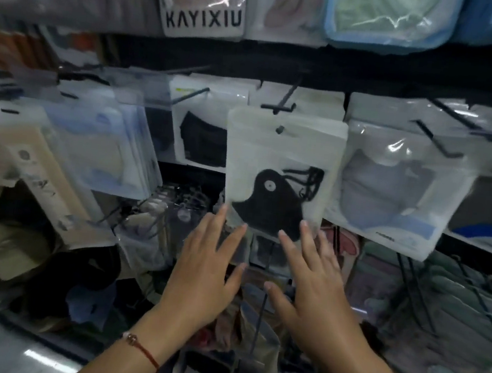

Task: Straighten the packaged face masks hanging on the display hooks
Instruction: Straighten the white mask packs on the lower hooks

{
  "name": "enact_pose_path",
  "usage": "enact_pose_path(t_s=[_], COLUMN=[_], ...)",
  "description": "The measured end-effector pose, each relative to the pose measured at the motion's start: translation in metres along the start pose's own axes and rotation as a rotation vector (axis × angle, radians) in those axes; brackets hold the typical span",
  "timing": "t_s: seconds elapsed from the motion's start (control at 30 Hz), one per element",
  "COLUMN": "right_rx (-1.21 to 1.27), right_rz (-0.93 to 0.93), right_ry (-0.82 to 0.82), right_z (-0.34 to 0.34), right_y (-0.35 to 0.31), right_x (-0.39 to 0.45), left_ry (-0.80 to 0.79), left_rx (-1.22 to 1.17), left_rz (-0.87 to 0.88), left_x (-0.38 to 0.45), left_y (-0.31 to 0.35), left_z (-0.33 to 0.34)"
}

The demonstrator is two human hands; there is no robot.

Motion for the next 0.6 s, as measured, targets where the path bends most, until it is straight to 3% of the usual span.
enact_pose_path(t_s=[0.13, 0.33, 0.6], right_rx=[-0.029, -0.048, -0.036], right_rz=[0.079, 0.185, 0.257], right_ry=[0.061, 0.270, 0.398], right_z=[0.008, 0.006, -0.005], right_y=[-0.018, -0.029, -0.028], right_x=[0.018, 0.033, 0.044], left_ry=[-0.004, 0.135, 0.210], left_rx=[0.004, -0.038, -0.152], left_rz=[0.110, 0.306, 0.419], left_x=[0.019, 0.049, 0.074], left_y=[-0.024, -0.035, -0.027], left_z=[0.003, -0.006, -0.016])
Point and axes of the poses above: each hand's wrist, its own x-axis towards the middle knuckle, its own z-axis out of the palm, y = z × x, the point moved 5 cm from there along x, towards the middle knuckle, and after that the axes turned 5 degrees about -y, right-handed, at the moved point
